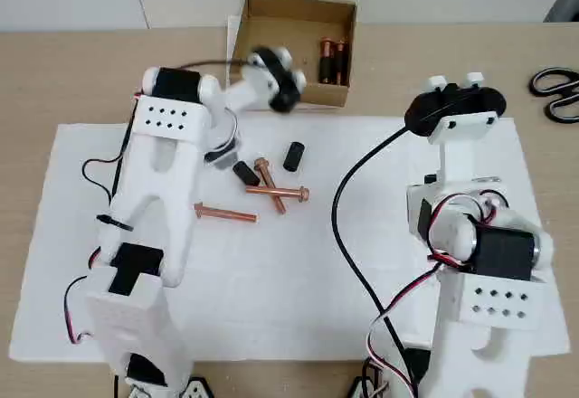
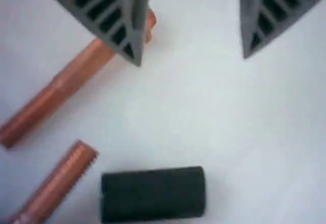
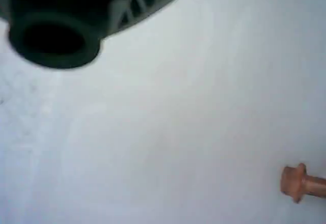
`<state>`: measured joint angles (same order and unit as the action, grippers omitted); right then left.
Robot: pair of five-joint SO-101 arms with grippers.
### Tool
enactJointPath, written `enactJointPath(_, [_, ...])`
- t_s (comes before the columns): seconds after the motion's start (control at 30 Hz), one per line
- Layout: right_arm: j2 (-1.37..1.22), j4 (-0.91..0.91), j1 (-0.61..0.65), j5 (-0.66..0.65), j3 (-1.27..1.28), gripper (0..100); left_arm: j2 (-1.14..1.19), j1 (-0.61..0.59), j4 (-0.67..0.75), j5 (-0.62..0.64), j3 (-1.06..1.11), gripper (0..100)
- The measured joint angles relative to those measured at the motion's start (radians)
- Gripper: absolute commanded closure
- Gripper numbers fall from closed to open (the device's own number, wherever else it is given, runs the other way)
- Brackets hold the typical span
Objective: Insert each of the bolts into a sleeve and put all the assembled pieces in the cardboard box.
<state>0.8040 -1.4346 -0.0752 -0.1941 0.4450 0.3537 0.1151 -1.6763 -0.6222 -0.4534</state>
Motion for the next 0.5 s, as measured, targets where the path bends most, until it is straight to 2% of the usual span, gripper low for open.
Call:
enactJointPath(0.13, [0.0, 0.0, 0.0, 0.0, 0.0, 99.5, 0.0, 0.011, -0.048, 0.525, -0.02, 87])
enactJointPath(0.23, [0.0, 0.0, 0.0, 0.0, 0.0, 99.5, -0.002, 0.031, -0.054, 0.847, 0.048, 87])
enactJointPath(0.5, [0.0, 0.0, 0.0, 0.0, 0.0, 99.5, 0.0, 0.049, -0.057, 1.372, 0.282, 87])
